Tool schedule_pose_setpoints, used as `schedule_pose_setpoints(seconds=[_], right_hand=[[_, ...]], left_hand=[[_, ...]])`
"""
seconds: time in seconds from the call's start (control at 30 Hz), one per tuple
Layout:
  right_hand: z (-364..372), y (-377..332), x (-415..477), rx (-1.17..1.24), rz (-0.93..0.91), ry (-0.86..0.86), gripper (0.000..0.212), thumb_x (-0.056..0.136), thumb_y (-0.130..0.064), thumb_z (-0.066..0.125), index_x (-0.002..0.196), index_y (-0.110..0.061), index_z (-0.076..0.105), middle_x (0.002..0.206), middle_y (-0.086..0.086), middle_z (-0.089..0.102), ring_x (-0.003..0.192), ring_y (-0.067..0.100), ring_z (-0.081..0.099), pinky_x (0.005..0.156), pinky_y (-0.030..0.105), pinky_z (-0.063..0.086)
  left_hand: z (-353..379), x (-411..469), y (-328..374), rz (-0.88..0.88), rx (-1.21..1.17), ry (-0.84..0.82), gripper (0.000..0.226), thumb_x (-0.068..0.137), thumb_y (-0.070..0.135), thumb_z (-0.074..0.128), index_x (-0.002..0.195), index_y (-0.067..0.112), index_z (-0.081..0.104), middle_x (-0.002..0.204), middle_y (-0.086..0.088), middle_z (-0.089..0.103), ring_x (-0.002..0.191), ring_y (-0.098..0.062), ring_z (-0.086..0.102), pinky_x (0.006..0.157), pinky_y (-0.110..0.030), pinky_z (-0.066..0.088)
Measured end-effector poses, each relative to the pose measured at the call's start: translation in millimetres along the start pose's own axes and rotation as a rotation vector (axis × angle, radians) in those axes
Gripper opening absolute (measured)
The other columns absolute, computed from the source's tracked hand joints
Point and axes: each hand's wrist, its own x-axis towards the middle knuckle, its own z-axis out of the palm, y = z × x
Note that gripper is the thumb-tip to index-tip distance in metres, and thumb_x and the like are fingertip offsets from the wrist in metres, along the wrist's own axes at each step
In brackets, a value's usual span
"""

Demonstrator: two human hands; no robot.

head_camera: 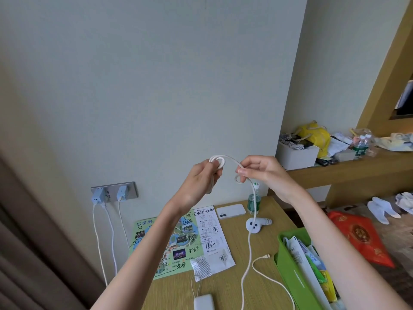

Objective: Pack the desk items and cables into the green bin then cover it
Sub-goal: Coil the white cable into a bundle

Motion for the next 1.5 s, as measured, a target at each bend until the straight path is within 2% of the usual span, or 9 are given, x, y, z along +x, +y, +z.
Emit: schedule_pose_setpoints(seconds=[0.13,0.3,0.57,0.7,0.8,1.03,1.1,1.2,1.5], right_hand=[[8,2,0,0.116,-0.007,0.112,0.011,0.092,-0.014,0.062,0.094,-0.007,0.071,0.066,0.001,0.061,0.062,0.017,0.058,0.06,0.022,0.051],[21,-3,-4,0.206,0.048,0.083,0.018,0.094,-0.014,0.059,0.088,-0.004,0.072,0.06,0.0,0.05,0.045,0.006,0.037,0.038,0.018,0.028],[18,-16,-15,0.257,0.162,0.021,0.026,0.095,-0.016,0.059,0.07,-0.009,0.066,0.064,0.006,0.049,0.044,0.006,0.029,0.036,0.017,0.018],[13,-15,-20,0.182,0.202,0.028,0.036,0.089,-0.038,0.066,0.084,-0.003,0.072,0.074,-0.004,0.06,0.055,0.004,0.035,0.04,0.017,0.02],[9,-13,-24,0.111,0.212,0.056,0.045,0.08,-0.047,0.072,0.089,-0.003,0.072,0.084,0.002,0.061,0.056,0.003,0.038,0.043,0.017,0.021],[18,-13,-26,0.04,0.147,0.06,0.006,0.079,-0.019,0.079,0.077,-0.014,0.076,0.076,0.012,0.052,0.053,0.008,0.033,0.042,0.02,0.024],[18,-19,-27,0.051,0.111,0.035,0.009,0.082,-0.021,0.076,0.08,-0.013,0.077,0.067,0.003,0.058,0.051,0.007,0.039,0.04,0.018,0.029],[13,-29,-33,-0.021,0.081,-0.037,0.024,0.085,-0.037,0.069,0.086,-0.014,0.078,0.054,-0.002,0.052,0.044,0.008,0.039,0.039,0.018,0.03],[-20,-66,-42,0.014,-0.024,-0.063,0.019,0.091,-0.02,0.061,0.089,-0.005,0.074,0.054,-0.002,0.045,0.044,0.01,0.035,0.041,0.017,0.029]], left_hand=[[12,5,-2,0.041,-0.068,0.104,0.035,0.103,0.03,0.038,0.082,0.015,0.062,0.058,0.009,0.035,0.05,-0.01,0.028,0.045,-0.019,0.026],[26,10,1,0.062,-0.121,0.134,0.034,0.104,0.028,0.036,0.102,0.014,0.068,0.066,0.005,0.039,0.052,-0.01,0.028,0.044,-0.018,0.026],[40,10,13,0.128,-0.142,-0.036,0.033,0.104,0.028,0.04,0.093,0.003,0.059,0.071,-0.025,0.054,0.069,-0.032,0.046,0.07,-0.041,0.036],[37,11,18,0.12,-0.081,0.054,0.034,0.104,0.036,0.035,0.087,0.013,0.053,0.061,-0.003,0.047,0.047,-0.008,0.041,0.047,-0.016,0.034],[25,16,22,0.022,-0.093,0.197,0.032,0.103,0.04,0.036,0.081,0.021,0.051,0.063,0.005,0.039,0.043,-0.004,0.033,0.039,-0.015,0.027],[5,22,41,-0.061,-0.643,0.242,0.032,0.105,0.029,0.036,0.077,0.016,0.047,0.067,0.003,0.051,0.063,-0.014,0.053,0.068,-0.028,0.055],[-1,22,46,-0.096,-0.574,0.295,0.033,0.104,0.032,0.036,0.075,0.02,0.046,0.068,0.004,0.047,0.06,-0.015,0.047,0.044,-0.021,0.044],[-7,21,47,-0.119,-0.334,0.375,0.035,0.103,0.038,0.033,0.074,0.022,0.046,0.066,0.004,0.043,0.057,-0.015,0.04,0.044,-0.024,0.023],[7,9,44,0.057,0.047,0.194,0.027,0.103,0.038,0.037,0.087,0.021,0.05,0.072,0.005,0.043,0.052,-0.004,0.039,0.046,-0.013,0.035]])
